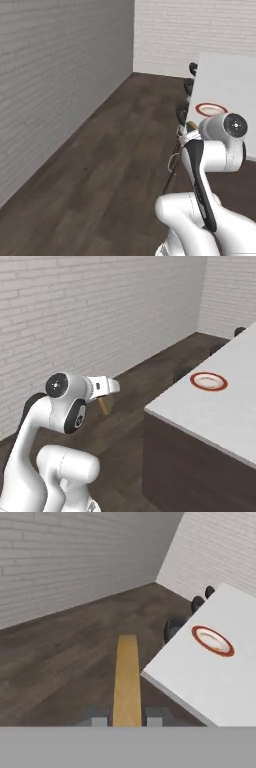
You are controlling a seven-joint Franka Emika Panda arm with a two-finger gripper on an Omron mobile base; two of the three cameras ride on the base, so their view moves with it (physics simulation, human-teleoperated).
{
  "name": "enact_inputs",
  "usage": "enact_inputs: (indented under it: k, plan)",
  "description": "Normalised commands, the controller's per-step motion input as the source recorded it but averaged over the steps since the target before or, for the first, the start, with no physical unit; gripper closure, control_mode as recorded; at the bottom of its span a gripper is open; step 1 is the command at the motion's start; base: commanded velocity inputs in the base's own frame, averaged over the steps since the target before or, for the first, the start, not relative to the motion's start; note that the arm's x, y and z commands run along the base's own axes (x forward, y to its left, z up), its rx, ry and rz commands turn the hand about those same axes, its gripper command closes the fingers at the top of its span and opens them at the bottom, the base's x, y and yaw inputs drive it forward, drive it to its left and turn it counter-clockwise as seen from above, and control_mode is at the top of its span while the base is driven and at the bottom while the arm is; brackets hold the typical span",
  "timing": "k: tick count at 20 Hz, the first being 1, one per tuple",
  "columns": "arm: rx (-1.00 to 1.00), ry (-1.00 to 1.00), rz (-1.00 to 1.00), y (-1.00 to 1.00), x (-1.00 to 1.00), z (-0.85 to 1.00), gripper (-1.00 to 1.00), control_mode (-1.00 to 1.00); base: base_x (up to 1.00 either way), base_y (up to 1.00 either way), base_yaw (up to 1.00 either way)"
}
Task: Start the toaster. Once the lever pops up, take the bread to the plate on the dining counter.
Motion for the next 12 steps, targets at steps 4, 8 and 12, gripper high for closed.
enact_inputs:
  k: [4,8,12]
  plan:
    - [0.00,0.00,0.00,0.00,0.00,0.00,1.00,1.00,0.78,0.59,-0.55]
    - [0.00,0.00,0.00,0.00,0.00,0.00,1.00,1.00,0.73,0.55,-0.59]
    - [0.00,0.00,0.00,0.00,0.00,0.00,1.00,1.00,0.70,0.61,-0.63]
